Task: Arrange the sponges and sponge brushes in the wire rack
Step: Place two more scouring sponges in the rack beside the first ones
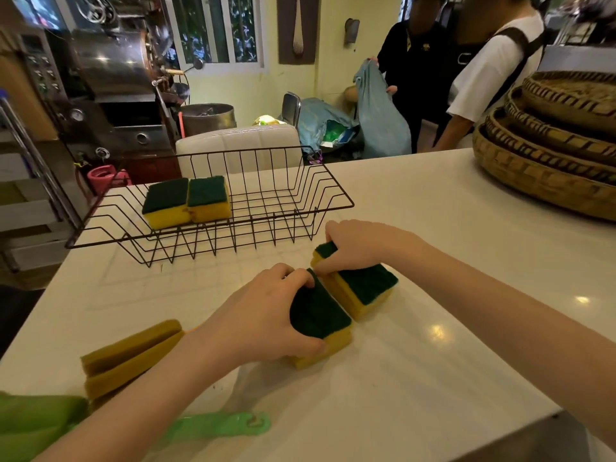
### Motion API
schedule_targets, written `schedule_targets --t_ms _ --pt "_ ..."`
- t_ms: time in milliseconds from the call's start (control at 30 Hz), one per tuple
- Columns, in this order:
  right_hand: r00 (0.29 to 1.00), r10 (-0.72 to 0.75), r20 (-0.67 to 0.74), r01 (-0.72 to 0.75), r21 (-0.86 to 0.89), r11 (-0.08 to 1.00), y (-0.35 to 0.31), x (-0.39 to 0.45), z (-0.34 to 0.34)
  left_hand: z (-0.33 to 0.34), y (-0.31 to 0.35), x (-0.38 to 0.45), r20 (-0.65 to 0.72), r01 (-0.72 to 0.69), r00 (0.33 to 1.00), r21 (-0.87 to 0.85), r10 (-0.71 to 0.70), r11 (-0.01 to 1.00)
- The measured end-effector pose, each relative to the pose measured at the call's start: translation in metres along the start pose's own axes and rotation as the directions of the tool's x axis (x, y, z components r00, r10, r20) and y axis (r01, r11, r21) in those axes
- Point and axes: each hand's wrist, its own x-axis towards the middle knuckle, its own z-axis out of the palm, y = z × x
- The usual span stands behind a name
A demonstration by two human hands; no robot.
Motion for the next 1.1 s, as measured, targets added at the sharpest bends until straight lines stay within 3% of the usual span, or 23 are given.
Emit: schedule_targets --t_ms 167,367,900,1100 --pt "1.000 0.007 -0.002 -0.007 0.119 0.993 0.020 -0.005 0.009 -0.003 0.000 0.001 0.025 -0.039 0.999 0.015 0.039 0.999" --pt "0.941 -0.307 0.144 0.246 0.332 0.911 0.052 -0.041 -0.015 -0.013 0.000 0.000 0.038 -0.057 0.998 -0.003 0.057 0.998" --pt "0.893 -0.432 0.122 0.386 0.282 0.878 0.061 -0.032 0.001 -0.018 0.004 0.011 0.120 0.015 0.992 0.075 -0.024 0.997" --pt "0.884 -0.457 0.094 0.440 0.160 0.884 0.051 -0.031 -0.016 -0.029 0.002 0.013 0.137 -0.017 0.990 0.002 0.016 1.000"
